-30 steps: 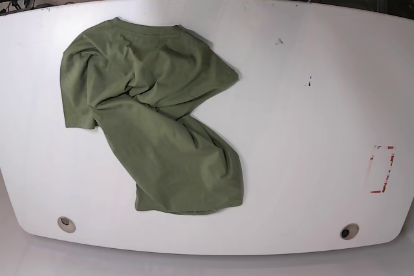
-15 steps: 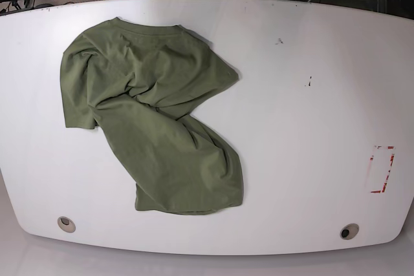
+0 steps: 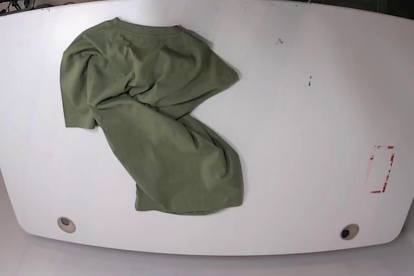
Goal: Fold the T-shirt properly
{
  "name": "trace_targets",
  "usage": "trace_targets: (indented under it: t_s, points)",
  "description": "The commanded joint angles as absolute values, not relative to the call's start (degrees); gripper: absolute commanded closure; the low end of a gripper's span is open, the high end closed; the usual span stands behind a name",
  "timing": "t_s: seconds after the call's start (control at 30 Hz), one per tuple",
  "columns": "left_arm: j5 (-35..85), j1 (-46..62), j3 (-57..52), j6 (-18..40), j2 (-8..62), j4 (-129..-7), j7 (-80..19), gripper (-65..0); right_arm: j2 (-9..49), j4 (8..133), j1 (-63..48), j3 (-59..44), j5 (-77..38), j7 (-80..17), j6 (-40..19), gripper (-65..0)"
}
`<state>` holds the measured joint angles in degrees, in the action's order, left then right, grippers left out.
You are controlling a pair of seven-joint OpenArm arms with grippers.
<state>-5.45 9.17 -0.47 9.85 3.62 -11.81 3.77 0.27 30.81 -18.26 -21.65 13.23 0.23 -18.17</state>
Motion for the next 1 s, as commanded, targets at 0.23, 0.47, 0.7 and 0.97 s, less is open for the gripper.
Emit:
trace_targets:
  t_s: [0.23, 0.47, 0.7, 0.97]
  points:
    - [-5.41, 20.09, -1.45, 9.98, 5.32, -28.44, 4.0, -41.7, -3.74, 45.67, -28.09, -21.67, 13.05, -0.13, -18.59, -12.2]
    - [-5.76, 30.29, -6.29, 10.15, 5.32, -43.21, 3.82, -41.7, -6.46, 56.48, -36.26, -21.67, 12.97, -0.13, -18.68, -12.2]
    - [-5.49, 40.48, -7.43, 10.15, 7.69, -60.26, -0.57, -41.5, -8.84, 68.44, -45.14, -20.53, 12.88, -0.13, -18.77, -12.2]
    - [-5.49, 55.08, -11.38, 10.24, 8.13, -83.91, -0.66, -41.5, -8.57, 84.88, -58.15, -15.25, 3.74, -1.71, -18.77, -12.2]
